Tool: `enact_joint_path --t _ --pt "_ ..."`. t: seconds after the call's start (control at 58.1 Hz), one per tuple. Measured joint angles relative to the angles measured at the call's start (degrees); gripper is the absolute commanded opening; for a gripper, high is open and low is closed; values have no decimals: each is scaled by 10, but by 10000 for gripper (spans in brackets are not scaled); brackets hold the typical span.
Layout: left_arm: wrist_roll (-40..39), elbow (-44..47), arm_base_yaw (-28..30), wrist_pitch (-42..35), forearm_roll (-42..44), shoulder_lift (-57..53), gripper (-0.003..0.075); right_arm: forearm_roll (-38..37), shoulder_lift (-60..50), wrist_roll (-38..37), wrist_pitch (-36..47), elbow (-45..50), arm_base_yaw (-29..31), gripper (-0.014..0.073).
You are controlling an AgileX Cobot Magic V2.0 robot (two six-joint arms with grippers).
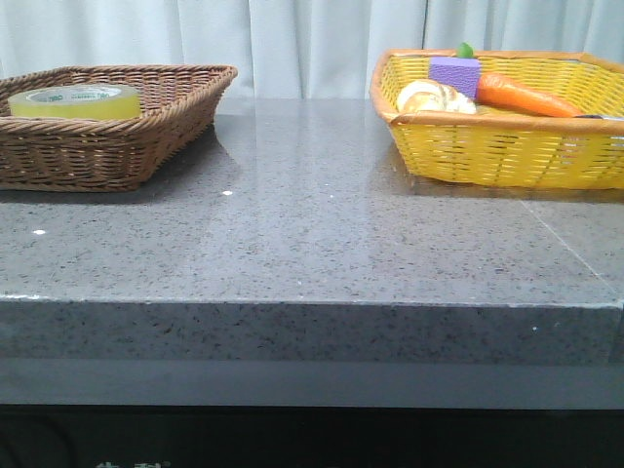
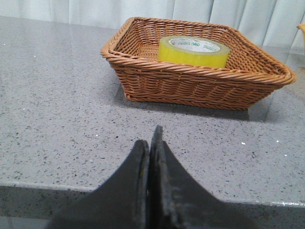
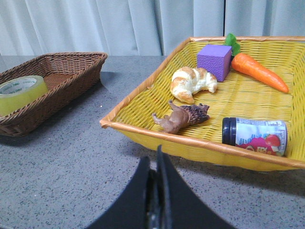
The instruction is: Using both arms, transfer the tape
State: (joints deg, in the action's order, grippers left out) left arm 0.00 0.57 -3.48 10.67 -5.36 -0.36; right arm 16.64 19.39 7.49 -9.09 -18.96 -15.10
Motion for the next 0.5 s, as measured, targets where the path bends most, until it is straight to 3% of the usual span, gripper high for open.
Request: enact_joint_path --t 0.499 --pt "0 0 0 0 0 0 -20 0 0 0 4 7 0 -68"
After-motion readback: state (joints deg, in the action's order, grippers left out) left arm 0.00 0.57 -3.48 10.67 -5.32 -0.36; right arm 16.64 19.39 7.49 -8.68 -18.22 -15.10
